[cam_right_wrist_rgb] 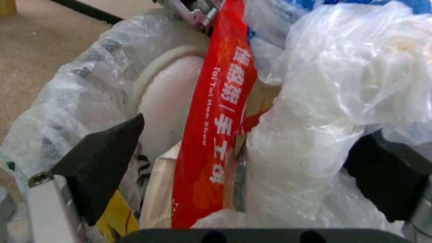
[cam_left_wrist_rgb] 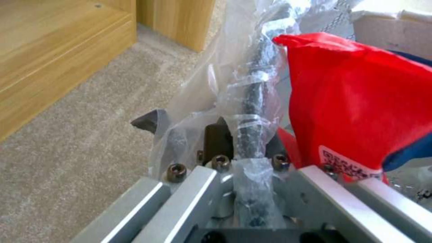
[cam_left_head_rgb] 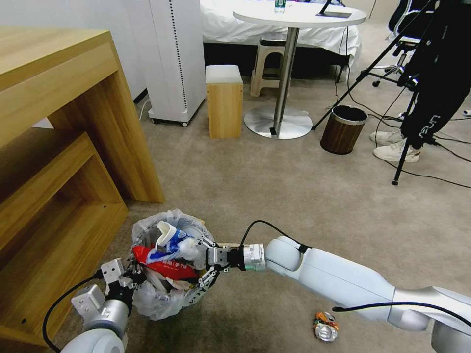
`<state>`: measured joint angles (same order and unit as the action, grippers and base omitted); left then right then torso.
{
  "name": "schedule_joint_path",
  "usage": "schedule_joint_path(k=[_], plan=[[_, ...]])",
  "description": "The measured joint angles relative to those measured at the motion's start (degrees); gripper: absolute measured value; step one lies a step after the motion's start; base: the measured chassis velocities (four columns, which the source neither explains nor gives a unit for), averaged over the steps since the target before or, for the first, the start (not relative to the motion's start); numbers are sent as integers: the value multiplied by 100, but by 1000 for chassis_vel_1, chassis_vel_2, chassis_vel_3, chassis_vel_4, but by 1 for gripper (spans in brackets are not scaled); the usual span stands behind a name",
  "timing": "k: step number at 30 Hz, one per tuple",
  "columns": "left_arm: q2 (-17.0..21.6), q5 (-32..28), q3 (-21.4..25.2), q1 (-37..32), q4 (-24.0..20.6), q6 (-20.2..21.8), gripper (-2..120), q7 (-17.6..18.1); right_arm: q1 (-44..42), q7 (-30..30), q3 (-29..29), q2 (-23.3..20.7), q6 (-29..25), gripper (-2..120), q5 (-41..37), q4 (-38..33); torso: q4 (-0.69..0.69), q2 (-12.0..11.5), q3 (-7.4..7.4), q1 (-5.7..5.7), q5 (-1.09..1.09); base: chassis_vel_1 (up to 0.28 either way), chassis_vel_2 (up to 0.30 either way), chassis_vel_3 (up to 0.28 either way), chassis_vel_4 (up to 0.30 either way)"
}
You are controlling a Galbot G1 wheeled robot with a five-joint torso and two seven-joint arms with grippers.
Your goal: Pick up the trash bin and place the garbage on the floor into it.
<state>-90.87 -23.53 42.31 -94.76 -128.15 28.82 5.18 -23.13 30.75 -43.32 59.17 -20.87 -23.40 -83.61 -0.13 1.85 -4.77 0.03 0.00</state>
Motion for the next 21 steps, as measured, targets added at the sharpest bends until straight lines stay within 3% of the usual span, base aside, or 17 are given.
schedule_joint_path(k=[13, 21], plan=[[-72, 142, -111, 1, -28, -52, 0, -70, 474, 98, -349, 24, 8, 100, 181, -22, 0, 0, 0, 0, 0, 0, 0, 0, 0], [-90, 145, -124, 43, 22, -67, 0, -79, 491, 101, -277, -3, 1, 100, 131, -143, -1, 0, 0, 0, 0, 0, 0, 0, 0]])
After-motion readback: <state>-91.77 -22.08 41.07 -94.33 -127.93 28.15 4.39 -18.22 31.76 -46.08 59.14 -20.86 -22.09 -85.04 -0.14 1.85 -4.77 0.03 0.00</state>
